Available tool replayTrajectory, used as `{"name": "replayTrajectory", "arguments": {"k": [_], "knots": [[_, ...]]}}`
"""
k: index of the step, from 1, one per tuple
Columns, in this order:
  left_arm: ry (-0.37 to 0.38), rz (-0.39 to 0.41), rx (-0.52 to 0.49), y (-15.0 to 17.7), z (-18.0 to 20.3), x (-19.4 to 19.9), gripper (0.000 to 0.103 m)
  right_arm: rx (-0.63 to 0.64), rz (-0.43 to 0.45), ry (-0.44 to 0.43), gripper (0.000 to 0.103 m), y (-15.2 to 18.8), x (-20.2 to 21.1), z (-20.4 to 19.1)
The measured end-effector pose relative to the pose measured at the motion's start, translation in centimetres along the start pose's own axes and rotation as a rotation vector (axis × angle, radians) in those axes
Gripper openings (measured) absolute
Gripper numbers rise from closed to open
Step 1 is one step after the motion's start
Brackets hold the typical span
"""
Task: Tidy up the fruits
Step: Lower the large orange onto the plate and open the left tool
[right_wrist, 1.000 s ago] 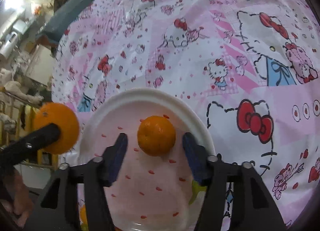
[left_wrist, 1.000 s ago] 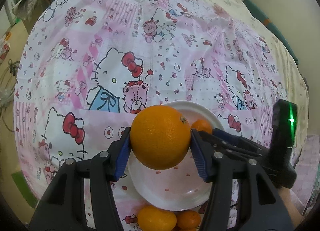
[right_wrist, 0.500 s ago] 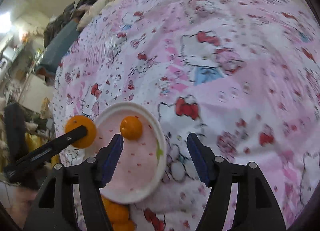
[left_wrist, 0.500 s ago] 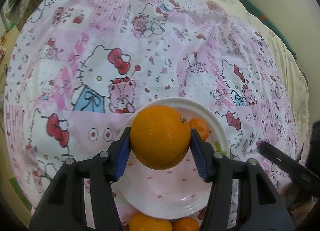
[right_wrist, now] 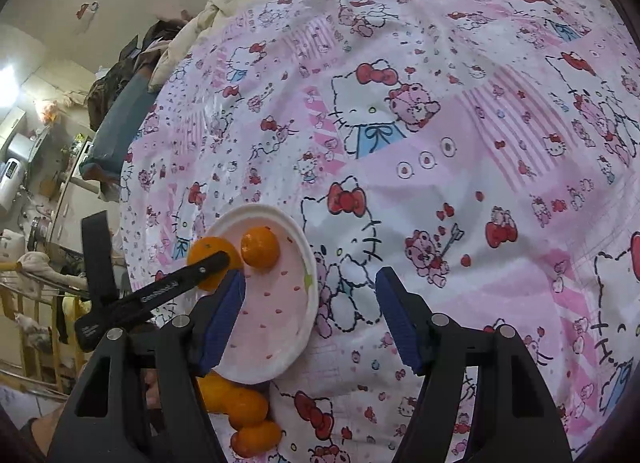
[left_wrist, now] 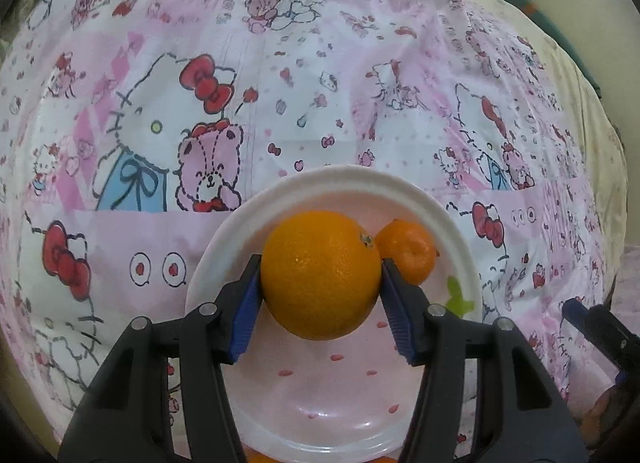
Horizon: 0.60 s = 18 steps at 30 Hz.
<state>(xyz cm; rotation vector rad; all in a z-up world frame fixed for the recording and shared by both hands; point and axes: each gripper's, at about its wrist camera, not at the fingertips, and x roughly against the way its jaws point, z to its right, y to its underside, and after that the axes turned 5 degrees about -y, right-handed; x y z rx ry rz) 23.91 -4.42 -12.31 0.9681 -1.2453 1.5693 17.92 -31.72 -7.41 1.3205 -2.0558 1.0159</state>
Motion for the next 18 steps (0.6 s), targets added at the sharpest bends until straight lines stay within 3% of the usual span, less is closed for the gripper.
{"name": "replayTrajectory", "arguments": {"k": [14,18], "knots": [[-0.040,0.015,-0.049,0.0,1.3,-0.4,0.056,0.026,0.018,-0.003,0.070,-0.5,0.3,-0.3],[-0.055,0.063,-0.083,0.3,2.0,0.7,0.085,0.041,0.018,-0.003,0.070,-0.4,0.2,-0.7]]}}
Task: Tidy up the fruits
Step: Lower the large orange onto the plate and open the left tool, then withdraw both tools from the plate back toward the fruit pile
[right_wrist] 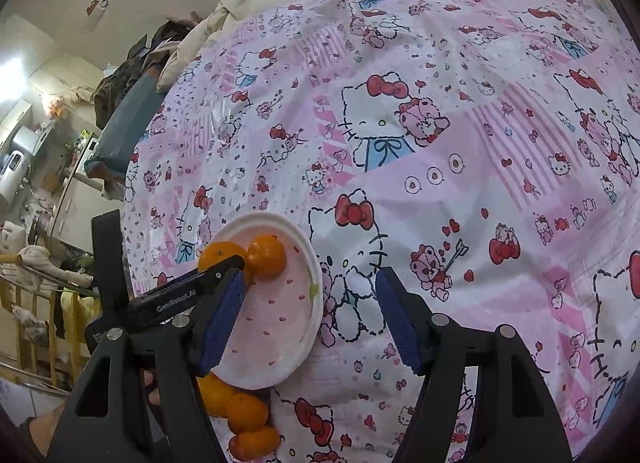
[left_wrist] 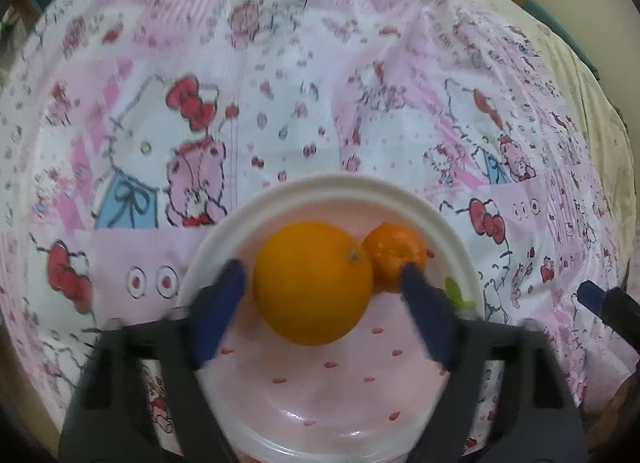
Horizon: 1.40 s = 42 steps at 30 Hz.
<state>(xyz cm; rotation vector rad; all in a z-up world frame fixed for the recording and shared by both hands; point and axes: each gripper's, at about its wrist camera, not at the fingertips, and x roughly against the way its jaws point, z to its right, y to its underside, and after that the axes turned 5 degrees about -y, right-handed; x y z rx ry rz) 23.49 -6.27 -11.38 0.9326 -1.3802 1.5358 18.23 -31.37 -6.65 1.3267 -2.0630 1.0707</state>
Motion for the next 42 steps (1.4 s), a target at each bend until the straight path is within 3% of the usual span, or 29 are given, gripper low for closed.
{"name": "replayTrajectory", "arguments": {"k": [6,14,20,25,29,42], "knots": [[-0.016,0.036,-0.032,0.4,0.4,1.8,0.090,0.035,0.006,-0.003,0.070,0.0,0.3,-1.0],[-0.056,0.096,0.033,2.4,-1.5,7.0,0.090,0.076,0.020,-0.006,0.070,0.6,1.4,-2.7],[-0.081,0.168,-0.002,4.9,-2.5,11.5,0.090,0.120,0.010,-0.036,0.070,2.9,2.4,-4.5],[-0.066,0.187,0.052,6.9,-3.8,13.9,0.090,0.138,0.002,-0.048,0.070,5.0,3.1,-5.2],[-0.087,0.211,0.038,8.3,-3.9,15.3,0.090,0.137,0.003,-0.049,0.070,6.6,3.8,-5.2],[-0.054,0.141,0.103,11.0,-5.0,14.3,0.090,0.106,0.005,-0.010,0.070,9.9,4.2,-4.3]]}}
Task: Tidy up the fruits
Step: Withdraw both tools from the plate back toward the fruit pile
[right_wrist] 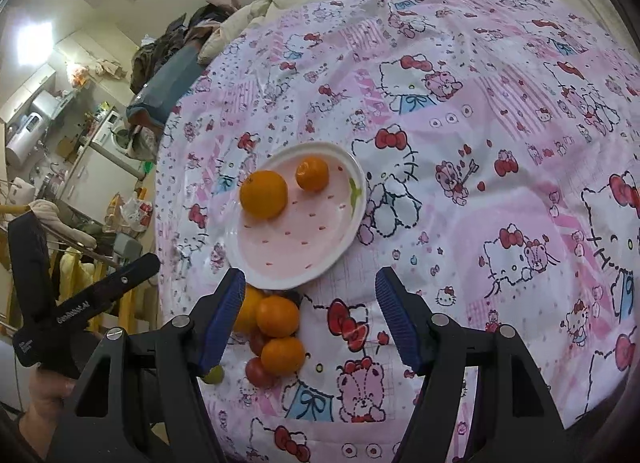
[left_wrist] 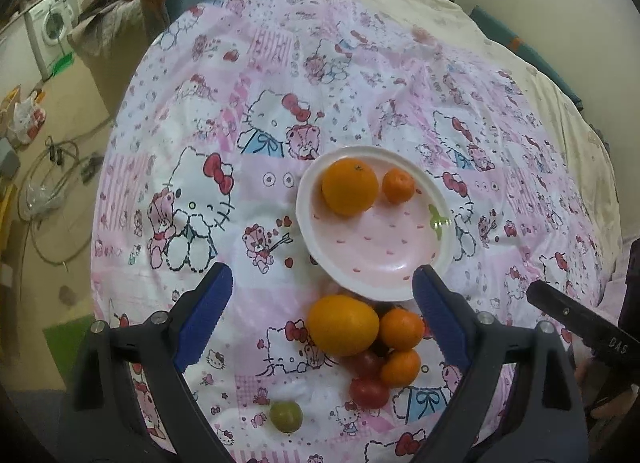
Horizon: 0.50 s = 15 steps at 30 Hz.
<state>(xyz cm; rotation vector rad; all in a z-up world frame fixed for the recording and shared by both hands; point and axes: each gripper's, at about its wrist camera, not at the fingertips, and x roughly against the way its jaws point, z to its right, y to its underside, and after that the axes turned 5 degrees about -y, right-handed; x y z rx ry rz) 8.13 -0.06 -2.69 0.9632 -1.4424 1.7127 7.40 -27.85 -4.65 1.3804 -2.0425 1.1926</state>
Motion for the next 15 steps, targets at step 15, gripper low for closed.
{"name": "replayTrajectory", "arguments": {"k": [15], "knots": [[0.055,-0.309,0.068,3.1,0.4,-6.8,0.070,-0.055,-0.031,-0.005,0.070,-0.2,-1.6,0.9]]}}
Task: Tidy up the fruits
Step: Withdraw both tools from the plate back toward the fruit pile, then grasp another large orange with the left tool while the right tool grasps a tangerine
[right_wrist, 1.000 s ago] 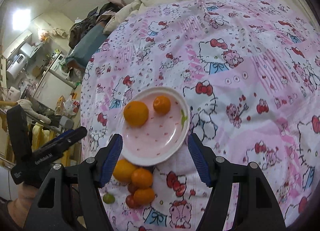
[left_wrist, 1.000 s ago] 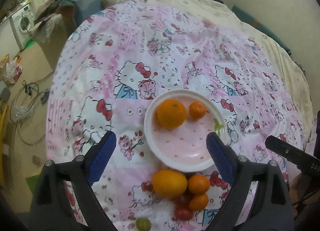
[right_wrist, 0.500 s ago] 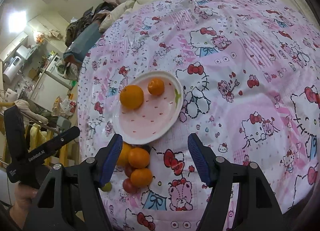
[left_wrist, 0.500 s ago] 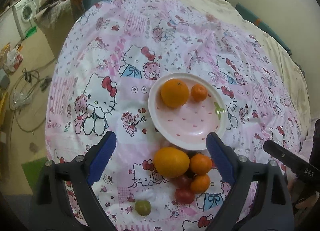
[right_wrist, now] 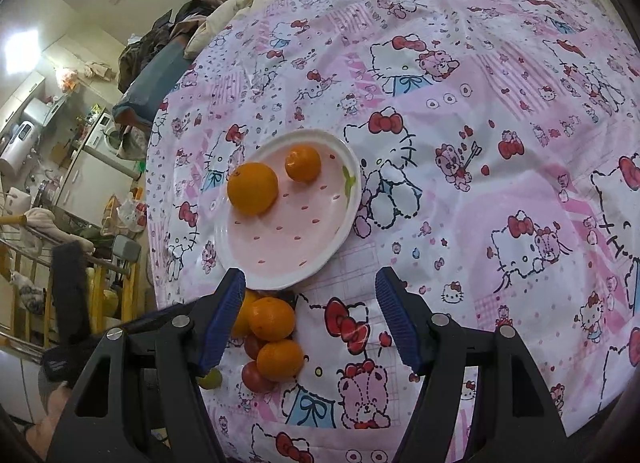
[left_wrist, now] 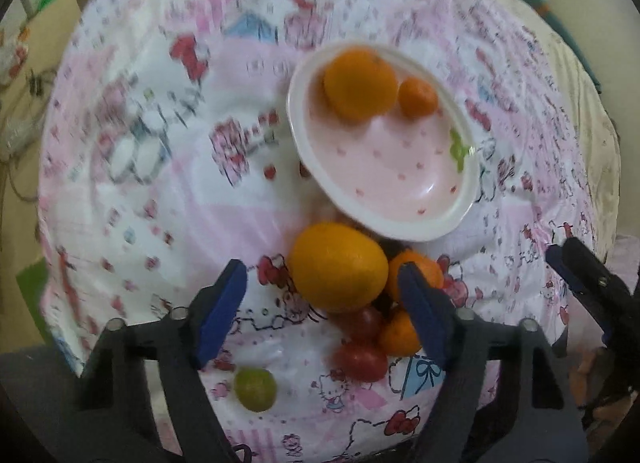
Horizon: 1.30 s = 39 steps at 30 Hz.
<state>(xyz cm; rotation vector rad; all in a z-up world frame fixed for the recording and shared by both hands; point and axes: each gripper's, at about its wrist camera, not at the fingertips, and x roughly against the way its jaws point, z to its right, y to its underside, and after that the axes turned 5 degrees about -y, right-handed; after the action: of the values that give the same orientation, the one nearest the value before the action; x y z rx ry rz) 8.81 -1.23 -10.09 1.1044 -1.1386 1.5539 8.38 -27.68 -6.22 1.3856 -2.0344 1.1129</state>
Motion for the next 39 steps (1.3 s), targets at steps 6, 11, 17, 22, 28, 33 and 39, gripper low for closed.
{"name": "replayTrajectory", "arguments": {"k": [6,11,17,22,28,33,39], "knots": [[0.001,-0.069,0.003,-0.3,1.0,-2.2,0.067,-0.021,-0.005,0.000,0.070,0.0,0.0,0.6],[0.007,-0.129,0.018,-0.4,1.5,-4.1,0.060,-0.036,-0.002,-0.012,0.070,0.0,0.4,1.1],[-0.027,-0.111,-0.015,-0.4,2.4,-3.9,0.056,-0.043,0.002,-0.013,0.070,-0.2,0.7,1.5],[-0.026,-0.099,-0.021,-0.3,2.0,-3.3,0.055,-0.048,0.000,-0.020,0.070,-0.3,0.6,1.5],[-0.018,-0.064,-0.020,-0.1,1.1,-1.7,0.055,-0.037,-0.015,-0.009,0.070,-0.2,0.0,1.2],[-0.015,-0.013,0.000,-0.1,-0.1,0.2,0.055,-0.037,-0.023,-0.006,0.070,0.0,-0.4,0.9],[-0.013,0.076,0.006,-0.4,-1.3,3.2,0.055,-0.029,-0.058,-0.015,0.070,0.2,-1.7,0.2]]}}
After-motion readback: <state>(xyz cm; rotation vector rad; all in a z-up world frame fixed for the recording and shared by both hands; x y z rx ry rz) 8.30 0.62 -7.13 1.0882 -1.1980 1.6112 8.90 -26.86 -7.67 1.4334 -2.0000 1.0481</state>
